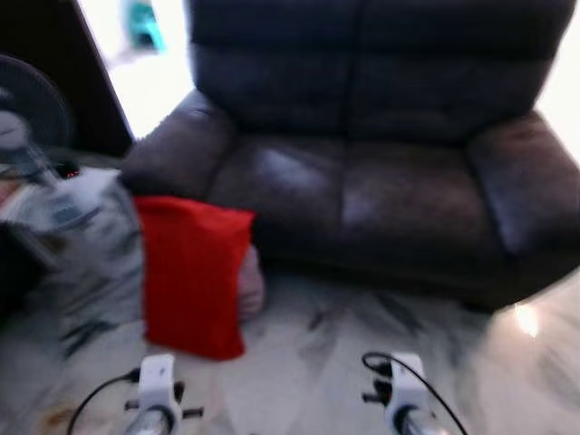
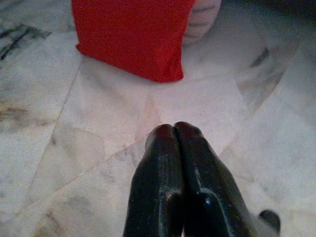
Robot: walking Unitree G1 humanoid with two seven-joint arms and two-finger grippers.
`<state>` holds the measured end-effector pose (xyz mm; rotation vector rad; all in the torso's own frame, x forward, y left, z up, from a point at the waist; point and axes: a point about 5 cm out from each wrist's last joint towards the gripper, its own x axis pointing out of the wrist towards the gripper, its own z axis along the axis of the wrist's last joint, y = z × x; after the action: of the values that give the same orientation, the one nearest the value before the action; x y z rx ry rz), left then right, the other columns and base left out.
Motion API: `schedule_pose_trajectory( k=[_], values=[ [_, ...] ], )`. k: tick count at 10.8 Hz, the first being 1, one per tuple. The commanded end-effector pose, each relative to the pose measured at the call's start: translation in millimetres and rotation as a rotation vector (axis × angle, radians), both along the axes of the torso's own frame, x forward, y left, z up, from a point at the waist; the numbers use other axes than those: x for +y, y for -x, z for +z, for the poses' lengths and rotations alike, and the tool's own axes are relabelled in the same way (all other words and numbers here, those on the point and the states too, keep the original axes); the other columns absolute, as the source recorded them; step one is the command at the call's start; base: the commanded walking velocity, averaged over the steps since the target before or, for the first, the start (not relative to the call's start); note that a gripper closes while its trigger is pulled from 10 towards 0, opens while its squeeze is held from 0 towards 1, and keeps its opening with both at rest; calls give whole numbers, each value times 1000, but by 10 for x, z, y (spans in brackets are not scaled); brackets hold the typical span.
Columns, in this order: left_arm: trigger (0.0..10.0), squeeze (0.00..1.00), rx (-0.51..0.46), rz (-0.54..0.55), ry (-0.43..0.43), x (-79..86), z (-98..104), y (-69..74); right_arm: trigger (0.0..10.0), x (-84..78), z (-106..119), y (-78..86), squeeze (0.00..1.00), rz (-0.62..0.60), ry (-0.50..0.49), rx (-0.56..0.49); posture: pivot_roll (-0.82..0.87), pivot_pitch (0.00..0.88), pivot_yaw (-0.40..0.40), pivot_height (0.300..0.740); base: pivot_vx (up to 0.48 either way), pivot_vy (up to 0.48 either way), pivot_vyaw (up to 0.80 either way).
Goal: Move the pillow to the sofa from floor
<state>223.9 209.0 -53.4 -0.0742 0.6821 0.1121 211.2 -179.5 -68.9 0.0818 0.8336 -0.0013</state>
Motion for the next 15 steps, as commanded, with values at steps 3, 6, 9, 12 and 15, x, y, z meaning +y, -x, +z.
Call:
schedule_pose_trajectory(
  k=[3,6,9,12,15],
  values=[
    [10000,0,44,13,-11,54,-65,114,10000,16,-24,36,0,7,-3,19,90,85,-2,740,0,0,633],
    [10000,0,44,28,-9,66,-66,119,10000,29,-33,47,0,-8,-20,26,92,92,-4,740,0,0,210],
    [10000,0,54,51,-15,81,-77,139,10000,31,-35,51,0,13,-15,27,95,103,-7,740,87,0,0],
    [10000,0,52,51,-28,92,-80,152,10000,31,-35,51,0,22,1,27,94,107,-8,740,375,0,0],
    [10000,0,53,51,-29,88,-85,159,10000,36,-41,57,0,1,-18,36,95,109,-8,740,406,0,533]
  ],
)
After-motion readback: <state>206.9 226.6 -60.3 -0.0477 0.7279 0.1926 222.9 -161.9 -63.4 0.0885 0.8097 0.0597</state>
